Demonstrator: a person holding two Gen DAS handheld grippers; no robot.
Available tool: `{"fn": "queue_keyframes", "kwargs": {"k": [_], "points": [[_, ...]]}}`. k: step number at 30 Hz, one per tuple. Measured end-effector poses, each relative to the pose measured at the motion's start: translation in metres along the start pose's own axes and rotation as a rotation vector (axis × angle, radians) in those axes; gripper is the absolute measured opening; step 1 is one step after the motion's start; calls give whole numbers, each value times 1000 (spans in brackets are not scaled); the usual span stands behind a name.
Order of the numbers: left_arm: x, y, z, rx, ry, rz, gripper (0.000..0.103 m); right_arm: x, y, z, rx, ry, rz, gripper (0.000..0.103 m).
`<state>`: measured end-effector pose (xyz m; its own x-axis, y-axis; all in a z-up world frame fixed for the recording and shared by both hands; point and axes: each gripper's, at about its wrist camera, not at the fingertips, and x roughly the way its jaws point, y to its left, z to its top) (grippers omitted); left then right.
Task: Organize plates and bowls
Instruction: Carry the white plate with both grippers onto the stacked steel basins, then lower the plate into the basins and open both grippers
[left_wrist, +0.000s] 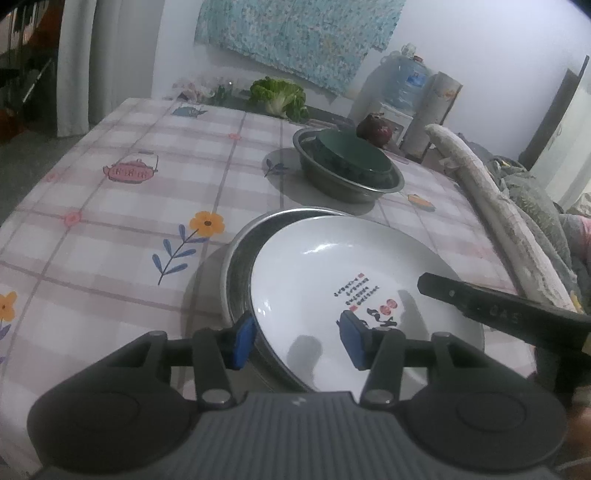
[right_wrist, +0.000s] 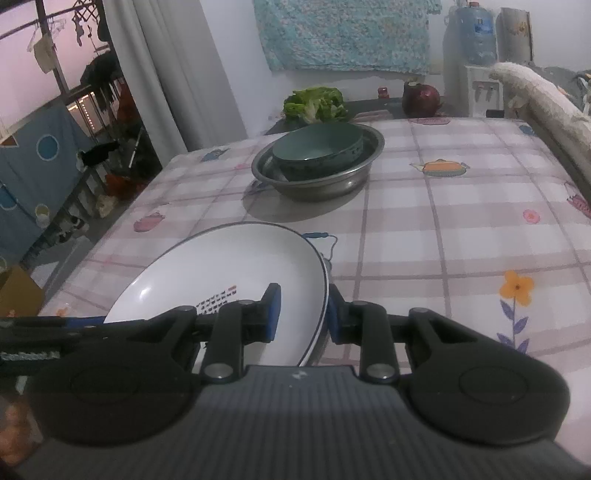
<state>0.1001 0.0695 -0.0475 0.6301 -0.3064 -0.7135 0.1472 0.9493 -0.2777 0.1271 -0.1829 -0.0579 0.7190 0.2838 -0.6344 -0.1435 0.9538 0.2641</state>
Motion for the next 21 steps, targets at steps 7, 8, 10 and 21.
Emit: {"fn": "queue_keyframes", "kwargs": {"k": [7, 8, 10, 21], "points": [[-12, 7, 2, -31, 2, -13, 54, 5, -4, 4, -20, -5, 7, 26], [-15, 8, 3, -29, -2, 4, 54, 5, -3, 5, -27, -10, 8, 26], [-21, 11, 4, -24, -23, 6, 54, 5, -2, 7, -37, -21, 9, 27], [17, 24, 19, -8, -21, 112, 54, 15, -26, 4, 132, 16, 77, 31]]}}
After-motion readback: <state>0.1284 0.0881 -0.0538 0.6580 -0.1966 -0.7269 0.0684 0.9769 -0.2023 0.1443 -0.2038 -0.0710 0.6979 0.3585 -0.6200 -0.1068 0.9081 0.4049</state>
